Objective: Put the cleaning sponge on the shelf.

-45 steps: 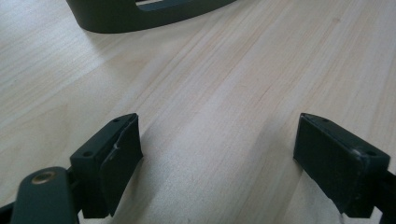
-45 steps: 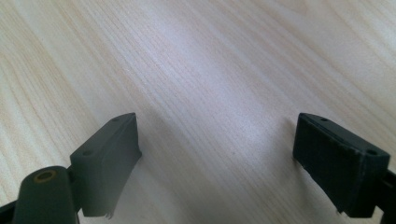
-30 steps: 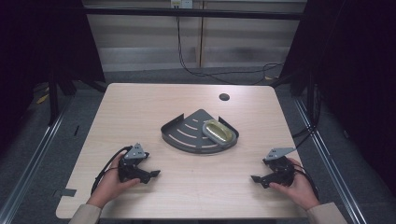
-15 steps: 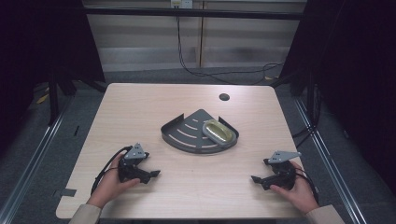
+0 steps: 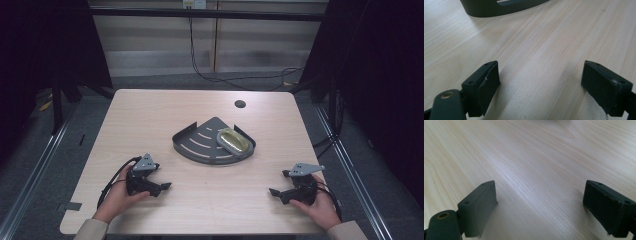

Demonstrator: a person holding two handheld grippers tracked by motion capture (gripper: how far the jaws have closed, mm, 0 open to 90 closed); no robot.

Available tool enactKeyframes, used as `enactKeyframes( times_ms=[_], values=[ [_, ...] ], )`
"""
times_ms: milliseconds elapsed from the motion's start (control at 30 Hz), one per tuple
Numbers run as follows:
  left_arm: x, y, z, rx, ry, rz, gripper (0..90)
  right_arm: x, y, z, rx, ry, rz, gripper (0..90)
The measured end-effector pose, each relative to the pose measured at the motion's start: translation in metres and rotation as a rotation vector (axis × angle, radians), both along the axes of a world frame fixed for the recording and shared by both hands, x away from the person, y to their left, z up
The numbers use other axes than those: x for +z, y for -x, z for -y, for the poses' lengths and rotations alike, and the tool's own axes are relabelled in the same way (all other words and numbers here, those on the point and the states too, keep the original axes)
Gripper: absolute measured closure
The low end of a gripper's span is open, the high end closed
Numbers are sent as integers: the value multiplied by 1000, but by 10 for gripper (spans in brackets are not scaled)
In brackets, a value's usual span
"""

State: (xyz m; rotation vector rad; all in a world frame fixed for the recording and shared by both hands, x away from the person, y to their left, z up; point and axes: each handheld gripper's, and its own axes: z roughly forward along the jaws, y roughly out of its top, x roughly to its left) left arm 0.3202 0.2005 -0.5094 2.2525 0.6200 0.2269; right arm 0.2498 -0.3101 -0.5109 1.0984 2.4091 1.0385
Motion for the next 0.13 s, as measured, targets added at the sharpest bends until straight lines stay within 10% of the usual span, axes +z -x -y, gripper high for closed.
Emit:
enactKeyframes(
  times_ms=[133],
  values=[
    [0, 0, 0, 1, 0, -1, 145, 0, 0, -1, -4, -2, -1, 111]
  ],
)
